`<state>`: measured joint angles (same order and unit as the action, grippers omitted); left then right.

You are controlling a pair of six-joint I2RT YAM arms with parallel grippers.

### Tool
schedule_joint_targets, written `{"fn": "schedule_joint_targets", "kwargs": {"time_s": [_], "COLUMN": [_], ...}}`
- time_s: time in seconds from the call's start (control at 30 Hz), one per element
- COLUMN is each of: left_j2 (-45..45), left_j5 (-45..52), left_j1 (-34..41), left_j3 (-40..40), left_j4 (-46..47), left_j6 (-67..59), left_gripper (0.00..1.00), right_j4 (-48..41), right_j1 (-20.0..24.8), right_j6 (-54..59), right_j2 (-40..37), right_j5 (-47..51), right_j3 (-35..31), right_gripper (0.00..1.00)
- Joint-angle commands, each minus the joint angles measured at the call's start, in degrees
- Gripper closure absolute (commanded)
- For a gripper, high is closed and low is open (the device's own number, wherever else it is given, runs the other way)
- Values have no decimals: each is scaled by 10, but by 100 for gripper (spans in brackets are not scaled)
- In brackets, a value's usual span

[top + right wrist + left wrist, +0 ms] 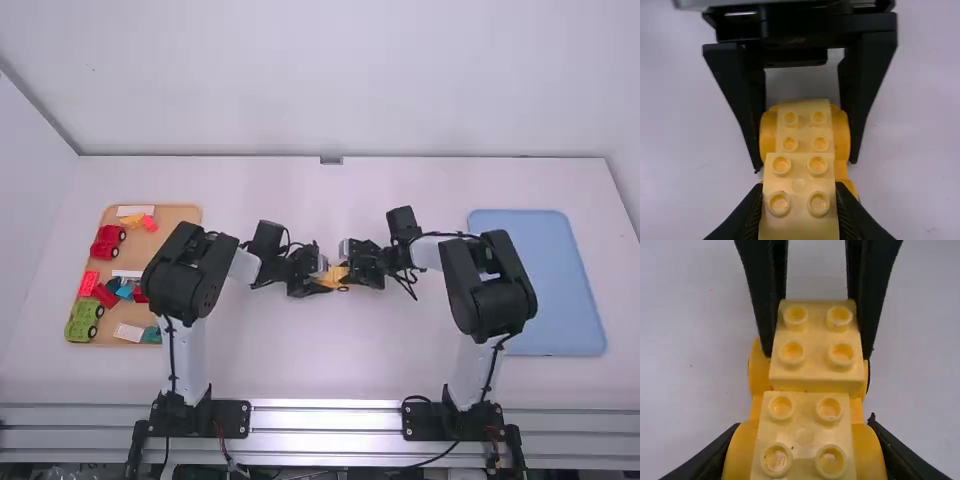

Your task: Assemble lego blocks to make yellow taxi

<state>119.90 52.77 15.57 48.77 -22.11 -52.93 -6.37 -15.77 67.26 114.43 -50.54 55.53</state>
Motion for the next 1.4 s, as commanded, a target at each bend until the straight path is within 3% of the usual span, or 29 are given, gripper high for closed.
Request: {"fn": "schedule_joint_targets", "kwargs": {"time_s": [0.0, 0.23, 0.33, 0.43, 0.63, 0.73, 0.97, 1.13, 1.27, 1.3, 1.37], "left_j2": [15, 15, 15, 15, 15, 15, 15, 15, 15, 15, 15], "left_j5": [-14, -14, -14, -12, -13, -14, -14, -14, -13, -14, -14], "left_j1": [3, 3, 2, 2, 2, 2, 2, 2, 2, 2, 2], "left_j3": [-7, -8, -8, -8, -8, -8, -8, -8, -8, -8, -8], "left_j4": [2, 2, 2, 3, 2, 3, 2, 2, 2, 2, 2], "left_j6": [2, 1, 0, 0, 0, 0, 0, 0, 0, 0, 0], "left_gripper": [73, 69, 67, 67, 66, 66, 66, 67, 67, 67, 67], "right_j4": [-3, -1, 0, -1, 0, 2, 2, -4, -4, -1, 2], "right_j1": [-13, -9, -3, 5, 5, 4, 10, 10, 6, 1, -2], "right_j6": [-13, -15, -14, -15, -14, -13, -8, 18, 17, 18, 18], "right_j2": [18, 18, 18, 18, 17, 17, 17, 17, 17, 17, 17], "right_j5": [25, 27, 26, 24, 21, 10, 11, 23, 35, 35, 35], "right_j3": [7, 7, 7, 8, 8, 8, 8, 7, 7, 7, 8], "right_gripper": [100, 95, 65, 48, 46, 52, 86, 93, 89, 76, 60]}}
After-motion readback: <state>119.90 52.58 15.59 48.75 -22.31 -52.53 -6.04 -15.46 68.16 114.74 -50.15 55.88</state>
